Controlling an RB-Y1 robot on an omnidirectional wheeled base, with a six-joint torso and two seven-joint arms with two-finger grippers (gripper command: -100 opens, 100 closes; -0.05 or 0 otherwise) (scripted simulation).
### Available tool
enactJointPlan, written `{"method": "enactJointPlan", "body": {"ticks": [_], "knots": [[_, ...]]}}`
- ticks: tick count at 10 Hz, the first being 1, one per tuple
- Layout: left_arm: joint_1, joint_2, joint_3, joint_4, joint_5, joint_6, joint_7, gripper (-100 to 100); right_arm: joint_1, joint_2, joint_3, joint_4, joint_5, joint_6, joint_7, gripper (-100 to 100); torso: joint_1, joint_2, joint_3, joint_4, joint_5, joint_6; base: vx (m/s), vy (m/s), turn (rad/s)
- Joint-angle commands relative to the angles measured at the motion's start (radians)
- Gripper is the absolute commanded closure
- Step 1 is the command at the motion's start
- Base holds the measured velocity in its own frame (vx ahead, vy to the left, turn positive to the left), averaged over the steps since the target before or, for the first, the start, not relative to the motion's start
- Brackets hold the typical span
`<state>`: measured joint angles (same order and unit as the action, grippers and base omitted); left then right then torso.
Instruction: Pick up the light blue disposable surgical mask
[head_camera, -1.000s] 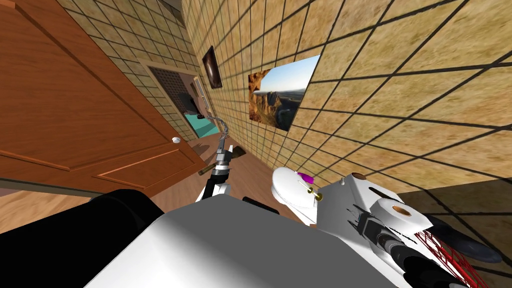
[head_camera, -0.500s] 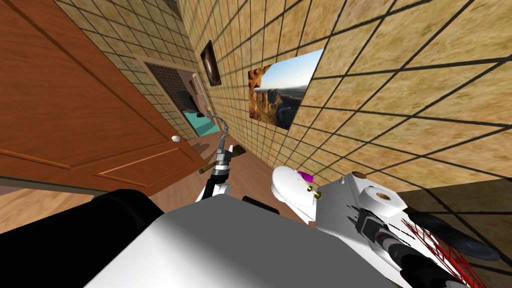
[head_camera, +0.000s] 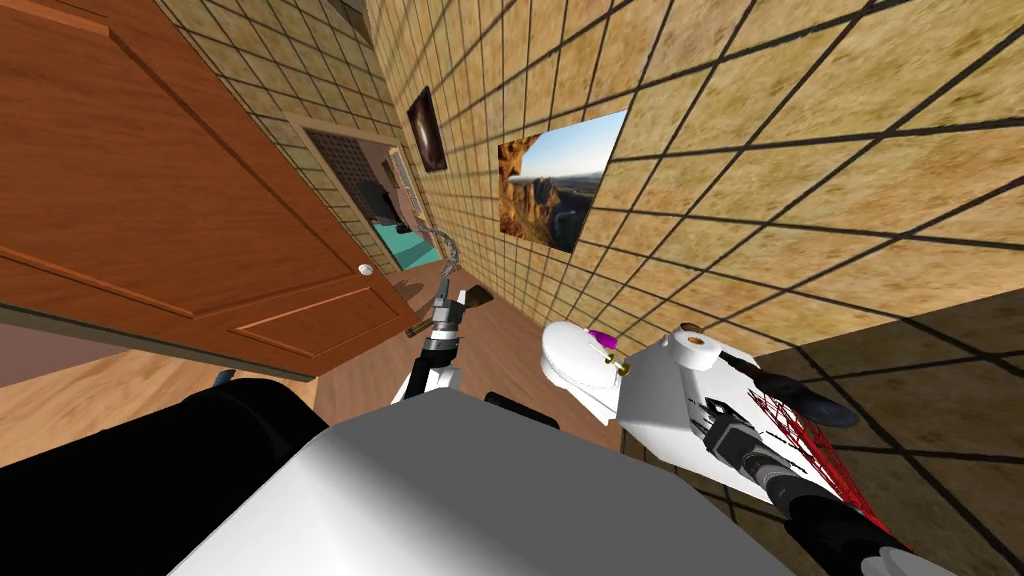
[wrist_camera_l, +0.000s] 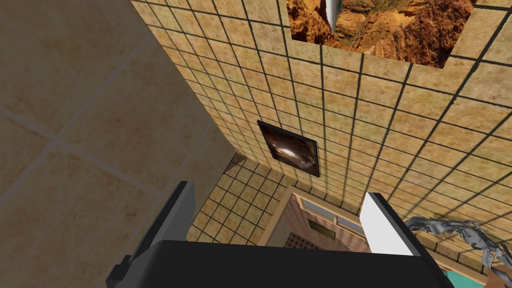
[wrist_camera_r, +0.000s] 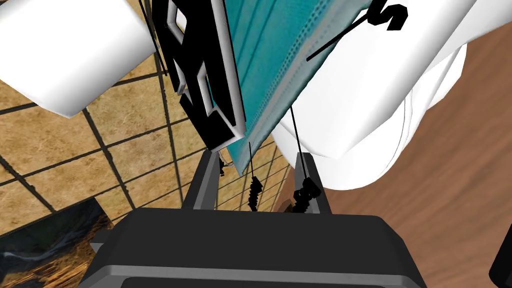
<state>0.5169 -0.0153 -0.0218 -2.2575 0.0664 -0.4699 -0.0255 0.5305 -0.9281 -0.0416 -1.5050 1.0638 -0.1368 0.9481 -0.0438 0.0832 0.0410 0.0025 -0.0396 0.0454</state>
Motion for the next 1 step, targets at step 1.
{"method": "enactJointPlan", "body": {"ticks": [1], "knots": [[0.0,0.0,0.0,0.0,0.0,0.0,0.0,0,0.0,0.0,0.0,0.0,0.0,0.0,0.0,0,0.0,0.0,0.0,0.0,0.0,0.0,-0.023,-0.005,0.001]]}}
